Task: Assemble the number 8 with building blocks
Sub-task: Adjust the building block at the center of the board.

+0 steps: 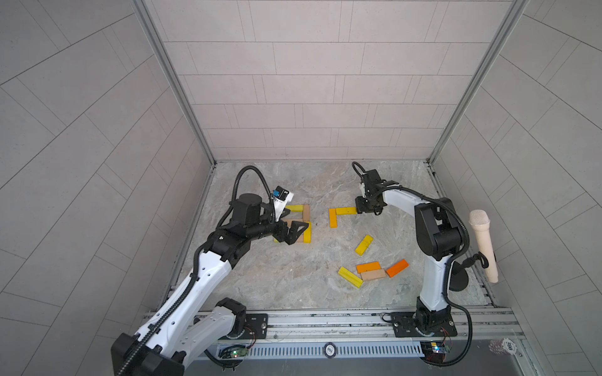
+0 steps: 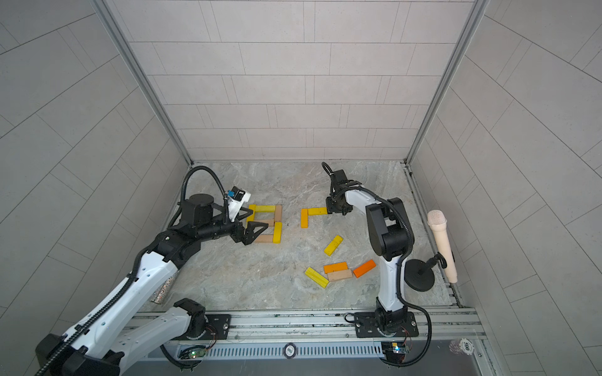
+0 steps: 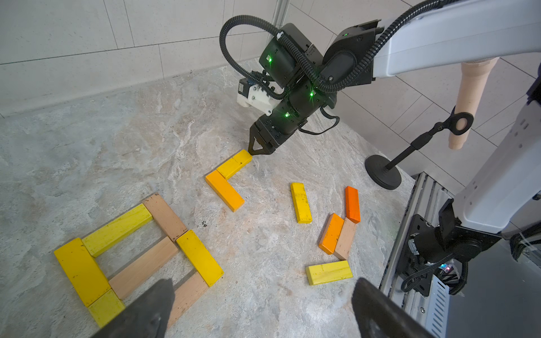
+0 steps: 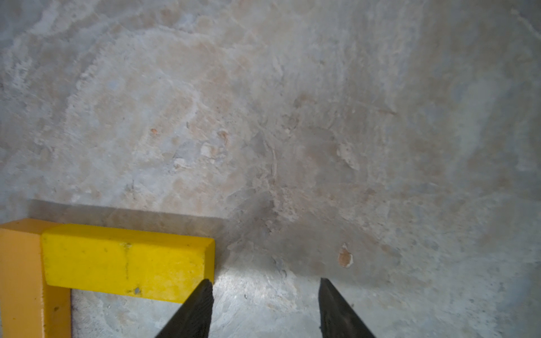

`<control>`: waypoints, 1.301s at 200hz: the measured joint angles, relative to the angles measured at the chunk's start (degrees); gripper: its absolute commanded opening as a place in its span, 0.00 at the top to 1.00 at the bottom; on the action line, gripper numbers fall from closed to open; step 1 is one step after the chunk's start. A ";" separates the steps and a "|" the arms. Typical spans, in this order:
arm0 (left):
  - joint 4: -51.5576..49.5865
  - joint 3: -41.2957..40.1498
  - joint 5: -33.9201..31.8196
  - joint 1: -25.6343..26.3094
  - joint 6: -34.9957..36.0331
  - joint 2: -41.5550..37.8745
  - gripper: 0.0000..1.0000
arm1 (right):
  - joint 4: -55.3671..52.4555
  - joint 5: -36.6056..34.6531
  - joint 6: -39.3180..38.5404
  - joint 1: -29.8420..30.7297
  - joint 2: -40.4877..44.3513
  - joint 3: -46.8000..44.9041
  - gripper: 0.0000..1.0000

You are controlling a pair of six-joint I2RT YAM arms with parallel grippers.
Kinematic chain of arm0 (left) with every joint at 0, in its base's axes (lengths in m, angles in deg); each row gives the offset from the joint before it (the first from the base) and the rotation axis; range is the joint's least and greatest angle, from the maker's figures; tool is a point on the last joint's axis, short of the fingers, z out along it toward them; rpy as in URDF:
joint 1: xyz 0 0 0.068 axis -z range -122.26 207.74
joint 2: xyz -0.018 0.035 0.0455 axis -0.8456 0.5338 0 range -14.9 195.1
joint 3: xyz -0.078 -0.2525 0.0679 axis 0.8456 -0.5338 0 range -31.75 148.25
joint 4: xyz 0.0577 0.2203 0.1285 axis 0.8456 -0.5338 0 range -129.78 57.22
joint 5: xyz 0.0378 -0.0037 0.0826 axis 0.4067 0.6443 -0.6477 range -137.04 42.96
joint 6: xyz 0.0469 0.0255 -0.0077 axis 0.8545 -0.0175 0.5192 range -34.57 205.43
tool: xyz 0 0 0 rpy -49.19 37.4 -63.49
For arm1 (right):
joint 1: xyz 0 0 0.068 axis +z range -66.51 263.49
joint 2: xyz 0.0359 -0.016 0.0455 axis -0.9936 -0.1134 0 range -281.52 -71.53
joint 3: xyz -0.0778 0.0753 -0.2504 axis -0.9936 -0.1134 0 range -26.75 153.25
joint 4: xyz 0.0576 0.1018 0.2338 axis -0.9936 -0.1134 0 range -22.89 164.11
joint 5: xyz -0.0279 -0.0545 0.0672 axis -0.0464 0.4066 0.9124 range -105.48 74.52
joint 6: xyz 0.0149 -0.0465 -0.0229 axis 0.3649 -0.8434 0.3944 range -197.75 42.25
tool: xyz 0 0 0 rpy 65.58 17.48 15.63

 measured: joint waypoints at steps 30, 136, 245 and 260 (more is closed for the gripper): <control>0.00 0.00 0.00 0.00 0.00 0.00 0.00 | 0.00 0.02 0.00 0.02 0.00 -0.11 0.40; 0.00 0.02 0.00 0.00 -0.04 0.00 0.00 | 1.22 -0.46 1.11 0.35 3.23 -5.90 0.40; 0.00 0.00 0.09 0.00 -0.17 -0.74 0.00 | 3.82 -1.14 7.43 7.61 30.16 -30.60 0.30; 0.00 0.00 0.09 0.00 -0.17 -0.85 0.00 | 3.32 -2.25 8.83 9.57 33.03 -33.77 0.31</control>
